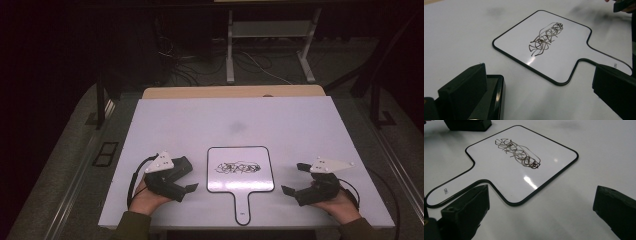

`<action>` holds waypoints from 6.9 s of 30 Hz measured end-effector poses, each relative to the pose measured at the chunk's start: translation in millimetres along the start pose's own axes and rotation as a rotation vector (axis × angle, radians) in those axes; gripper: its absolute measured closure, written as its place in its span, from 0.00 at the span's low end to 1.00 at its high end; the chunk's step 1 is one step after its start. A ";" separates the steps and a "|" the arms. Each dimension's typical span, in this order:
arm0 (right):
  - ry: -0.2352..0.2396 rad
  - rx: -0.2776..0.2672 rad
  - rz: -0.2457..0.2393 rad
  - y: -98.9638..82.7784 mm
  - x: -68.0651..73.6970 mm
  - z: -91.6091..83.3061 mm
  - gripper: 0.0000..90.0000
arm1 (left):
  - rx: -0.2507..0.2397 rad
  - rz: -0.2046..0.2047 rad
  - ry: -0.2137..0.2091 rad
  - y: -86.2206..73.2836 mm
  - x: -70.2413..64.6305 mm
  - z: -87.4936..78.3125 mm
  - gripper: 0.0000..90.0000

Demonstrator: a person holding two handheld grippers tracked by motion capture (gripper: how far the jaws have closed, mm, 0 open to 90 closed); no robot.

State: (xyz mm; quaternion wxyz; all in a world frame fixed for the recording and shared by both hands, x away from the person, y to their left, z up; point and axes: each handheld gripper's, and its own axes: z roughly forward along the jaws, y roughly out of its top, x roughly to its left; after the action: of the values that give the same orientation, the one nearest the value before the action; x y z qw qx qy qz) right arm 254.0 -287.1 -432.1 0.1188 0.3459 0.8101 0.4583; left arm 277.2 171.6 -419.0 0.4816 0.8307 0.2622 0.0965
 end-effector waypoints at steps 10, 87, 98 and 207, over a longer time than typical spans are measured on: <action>0.011 -0.015 0.017 -1.6 -1.0 -3.1 0.00 | -0.019 -0.034 0.004 4.0 2.4 -0.4 0.00; 0.001 -0.024 0.015 -1.4 -4.2 1.3 0.00 | 0.194 -0.008 0.104 8.6 58.4 -4.1 0.00; 0.004 -0.024 0.015 -1.4 -4.3 1.2 0.00 | 0.233 -0.013 0.118 -1.6 54.5 -8.5 0.00; 0.006 -0.016 0.008 -2.1 -3.7 2.1 0.00 | 0.251 -0.032 0.071 25.6 36.6 3.2 0.43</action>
State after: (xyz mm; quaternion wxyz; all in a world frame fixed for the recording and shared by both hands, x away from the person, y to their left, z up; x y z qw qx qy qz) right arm 256.8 -289.0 -435.5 0.1174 0.3469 0.8054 0.4661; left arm 318.2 178.3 -402.3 0.3657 0.8761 0.3024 0.0847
